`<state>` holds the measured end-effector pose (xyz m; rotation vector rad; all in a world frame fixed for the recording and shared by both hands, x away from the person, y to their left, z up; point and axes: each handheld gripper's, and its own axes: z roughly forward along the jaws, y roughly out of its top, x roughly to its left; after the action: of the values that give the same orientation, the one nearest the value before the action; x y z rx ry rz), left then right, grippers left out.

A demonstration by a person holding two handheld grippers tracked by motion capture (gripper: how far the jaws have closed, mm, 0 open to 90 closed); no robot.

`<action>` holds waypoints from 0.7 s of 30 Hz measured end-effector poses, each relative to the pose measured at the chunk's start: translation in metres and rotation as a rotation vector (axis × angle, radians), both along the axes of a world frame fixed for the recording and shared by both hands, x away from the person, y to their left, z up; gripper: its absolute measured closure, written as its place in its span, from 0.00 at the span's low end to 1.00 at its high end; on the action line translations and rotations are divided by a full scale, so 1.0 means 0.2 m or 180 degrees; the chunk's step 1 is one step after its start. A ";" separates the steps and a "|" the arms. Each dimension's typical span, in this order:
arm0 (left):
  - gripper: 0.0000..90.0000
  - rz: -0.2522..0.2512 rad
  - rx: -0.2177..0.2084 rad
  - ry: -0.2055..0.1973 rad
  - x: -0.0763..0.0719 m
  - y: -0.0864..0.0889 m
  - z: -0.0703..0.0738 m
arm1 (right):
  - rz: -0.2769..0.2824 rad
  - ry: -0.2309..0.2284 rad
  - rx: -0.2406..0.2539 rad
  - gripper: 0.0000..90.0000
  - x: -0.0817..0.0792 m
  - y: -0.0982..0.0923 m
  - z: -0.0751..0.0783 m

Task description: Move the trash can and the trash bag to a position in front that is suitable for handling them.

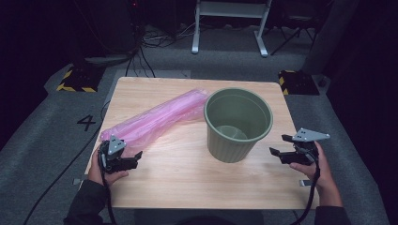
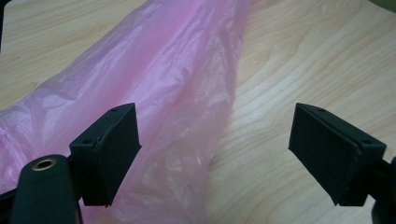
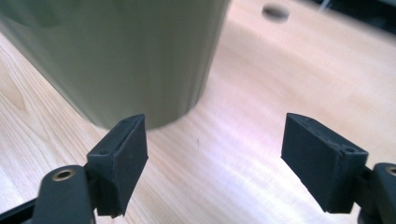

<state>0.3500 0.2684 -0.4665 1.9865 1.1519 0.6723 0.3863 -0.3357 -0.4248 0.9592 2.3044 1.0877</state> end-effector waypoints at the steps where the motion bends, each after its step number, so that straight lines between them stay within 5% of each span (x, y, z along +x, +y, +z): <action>1: 0.18 0.0028 -0.0005 -0.0005 0.01 0.00 -0.01 | -0.0004 0.0099 0.0049 0.25 0.02 -0.01 -0.04; 5: 0.26 0.0231 -0.0040 0.0033 0.05 0.04 -0.04 | -0.0057 0.0241 -0.0034 0.26 0.06 -0.02 -0.15; 7: 0.34 0.0197 -0.0186 0.0077 0.06 0.05 -0.05 | -0.0116 0.0286 -0.0040 0.28 0.07 -0.02 -0.18; 11: 0.40 0.0102 -0.0245 0.0218 0.09 0.06 -0.08 | -0.0121 0.0321 0.0093 0.29 0.09 -0.03 -0.23; 21: 0.69 -0.0036 -0.0178 0.0427 0.12 0.05 -0.11 | -0.0065 0.0334 0.0139 0.33 0.12 0.03 -0.28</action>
<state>0.3743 0.2781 -0.4887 2.0142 1.2241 0.5016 0.4110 -0.3300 -0.4812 1.0779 2.3572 1.1082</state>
